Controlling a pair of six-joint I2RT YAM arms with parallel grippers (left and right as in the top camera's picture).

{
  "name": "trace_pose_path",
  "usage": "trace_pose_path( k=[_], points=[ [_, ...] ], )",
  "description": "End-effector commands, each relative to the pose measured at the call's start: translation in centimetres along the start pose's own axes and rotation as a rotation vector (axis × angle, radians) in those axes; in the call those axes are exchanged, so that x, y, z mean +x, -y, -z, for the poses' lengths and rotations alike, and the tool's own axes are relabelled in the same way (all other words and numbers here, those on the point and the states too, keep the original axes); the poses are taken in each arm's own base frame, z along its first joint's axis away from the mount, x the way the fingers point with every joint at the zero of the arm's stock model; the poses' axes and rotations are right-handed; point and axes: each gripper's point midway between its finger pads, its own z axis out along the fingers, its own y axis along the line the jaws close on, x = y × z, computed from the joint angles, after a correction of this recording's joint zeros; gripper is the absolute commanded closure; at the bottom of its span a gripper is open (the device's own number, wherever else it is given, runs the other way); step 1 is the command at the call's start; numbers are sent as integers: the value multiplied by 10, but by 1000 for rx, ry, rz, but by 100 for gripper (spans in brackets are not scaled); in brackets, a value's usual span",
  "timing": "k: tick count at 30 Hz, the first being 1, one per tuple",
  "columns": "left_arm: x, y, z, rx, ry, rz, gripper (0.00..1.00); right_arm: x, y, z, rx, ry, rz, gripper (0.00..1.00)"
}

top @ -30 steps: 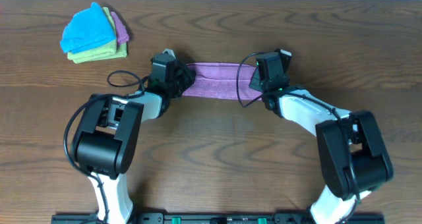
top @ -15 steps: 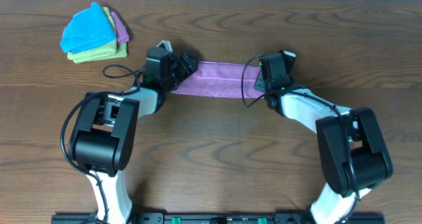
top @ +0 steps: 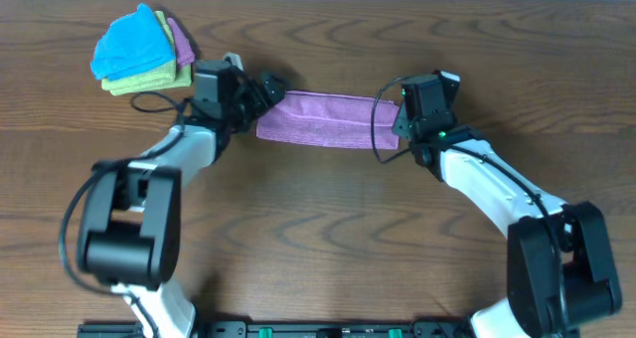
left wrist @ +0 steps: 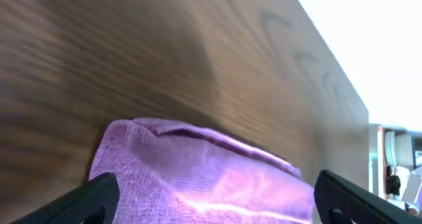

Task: Fold the cloth
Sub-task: 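Lift the folded strip with both grippers, holding it taut between them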

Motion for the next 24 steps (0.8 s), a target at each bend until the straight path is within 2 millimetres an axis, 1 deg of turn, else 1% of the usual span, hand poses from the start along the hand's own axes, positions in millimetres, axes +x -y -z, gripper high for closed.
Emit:
trace_pose_path(
  k=[1, 2, 3, 4, 6, 7, 8, 10, 14, 19, 24],
  points=[
    [-15, 27, 23, 36, 42, -72, 4, 2, -3, 10, -37, -31, -47, 44],
    [-15, 32, 26, 43, 42, -77, 0, 8, -5, 13, -55, -64, -68, 42],
    [-12, 37, 27, 53, 39, -84, 15, 14, -8, 15, -73, -98, -94, 39],
    [-9, 41, 26, 57, 32, -74, 37, 19, -11, 18, -93, -130, -122, 37],
    [-1, 38, 21, 34, 20, -47, 74, 26, -15, 23, -119, -175, -168, 31],
    [4, 35, 17, 12, 14, -24, 89, 31, -18, 25, -135, -205, -198, 26],
    [8, 32, 13, 0, 7, -13, 94, 35, -21, 27, -152, -229, -218, 22],
    [16, 25, 3, -27, -5, 17, 94, 41, -24, 29, -169, -267, -247, 16],
    [28, 9, -19, -58, -20, 56, 94, 45, -23, 30, -152, -289, -318, 12],
    [35, -17, -39, -97, -24, 100, 94, 47, -22, 27, -141, -297, -352, 11],
    [40, -31, -47, -128, -34, 109, 94, 49, -28, 19, -159, -305, -354, 16]
  ],
)
